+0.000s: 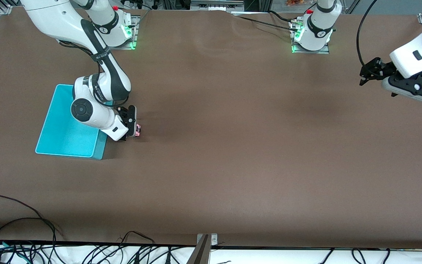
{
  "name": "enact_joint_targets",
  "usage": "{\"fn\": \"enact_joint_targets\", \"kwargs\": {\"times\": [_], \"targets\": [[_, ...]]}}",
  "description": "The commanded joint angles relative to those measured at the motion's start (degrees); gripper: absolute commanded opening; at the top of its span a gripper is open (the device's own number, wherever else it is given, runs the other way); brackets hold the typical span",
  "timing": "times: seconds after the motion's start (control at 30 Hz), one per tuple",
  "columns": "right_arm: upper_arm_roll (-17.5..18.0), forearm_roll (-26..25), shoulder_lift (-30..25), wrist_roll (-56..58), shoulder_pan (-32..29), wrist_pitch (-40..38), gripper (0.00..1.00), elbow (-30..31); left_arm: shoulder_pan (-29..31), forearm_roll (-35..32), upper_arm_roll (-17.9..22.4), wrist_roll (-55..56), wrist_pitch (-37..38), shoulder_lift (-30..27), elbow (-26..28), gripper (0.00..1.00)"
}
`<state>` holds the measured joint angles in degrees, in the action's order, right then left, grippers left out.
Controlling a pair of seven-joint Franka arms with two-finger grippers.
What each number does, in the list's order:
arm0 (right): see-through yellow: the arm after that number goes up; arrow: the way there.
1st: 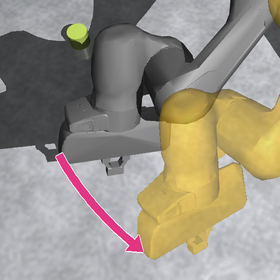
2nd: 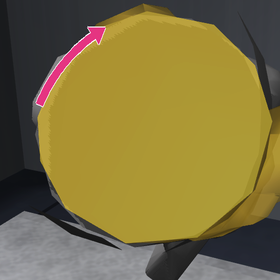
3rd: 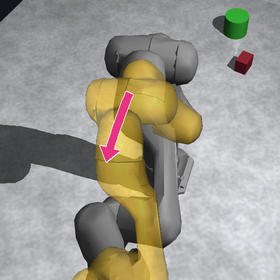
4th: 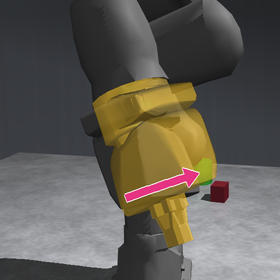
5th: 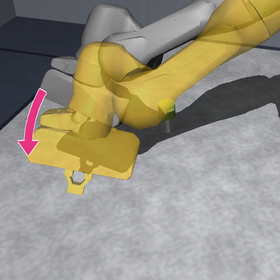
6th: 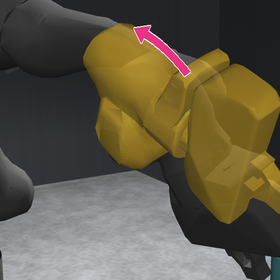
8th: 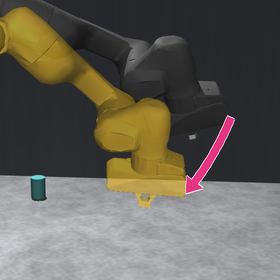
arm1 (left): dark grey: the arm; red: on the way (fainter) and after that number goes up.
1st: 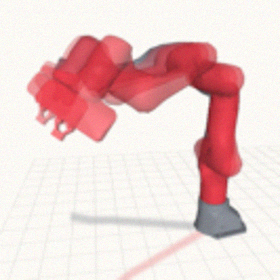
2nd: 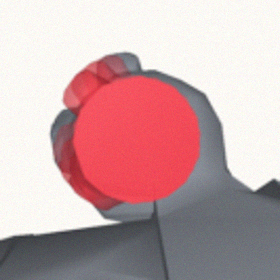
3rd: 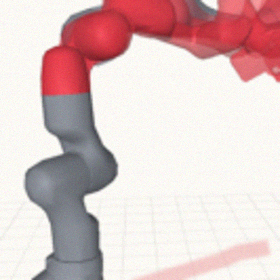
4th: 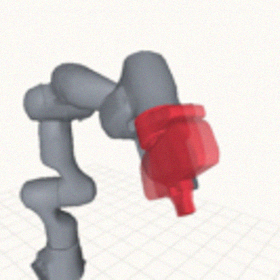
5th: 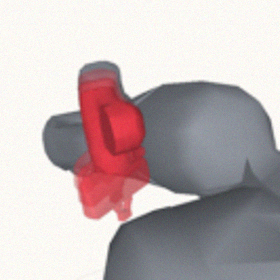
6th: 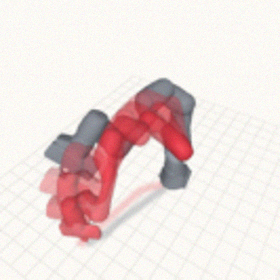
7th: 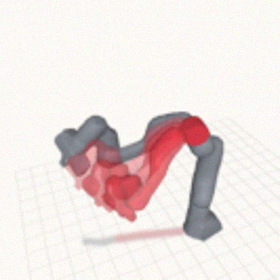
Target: Wind and store pink jeep toy
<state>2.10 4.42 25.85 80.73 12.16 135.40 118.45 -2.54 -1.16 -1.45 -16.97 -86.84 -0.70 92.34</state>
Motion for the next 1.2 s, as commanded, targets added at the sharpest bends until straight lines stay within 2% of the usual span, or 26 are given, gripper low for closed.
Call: {"fn": "enact_joint_targets", "kwargs": {"times": [0.0,0.1,0.3,0.43,0.67,0.9,1.17], "targets": [[0.2,0.9,-2.1,2.7,-0.1,0.7,0.16,1.6,-0.4,-0.4,0.2,4.4,1.9,1.0,-2.9,1.0],[0.2,0.9,-2.3,2.8,-0.1,0.6,0.14,1.1,-0.4,-0.3,0.0,8.3,1.9,0.9,-2.9,1.0],[0.7,0.9,-4.0,2.5,-0.1,-0.2,0.14,-1.6,-0.3,1.3,0.2,8.1,1.9,1.1,-2.9,1.0],[1.2,0.9,-5.4,2.2,-0.1,-6.4,0.14,-5.9,-0.1,1.6,0.4,8.1,1.8,1.1,-3.0,1.0],[0.4,0.9,-7.4,1.7,-0.6,-22.5,0.14,-15.1,0.6,1.4,0.2,8.4,1.8,1.1,-3.0,1.0],[-5.5,0.7,-12.0,2.9,-0.7,-31.1,0.14,-16.3,0.6,1.1,0.0,8.9,1.8,1.0,-3.0,1.0],[-10.3,0.1,-16.4,4.9,-0.7,-37.9,0.14,-14.7,0.6,1.1,0.0,8.9,1.6,1.1,-3.0,1.0]]}}
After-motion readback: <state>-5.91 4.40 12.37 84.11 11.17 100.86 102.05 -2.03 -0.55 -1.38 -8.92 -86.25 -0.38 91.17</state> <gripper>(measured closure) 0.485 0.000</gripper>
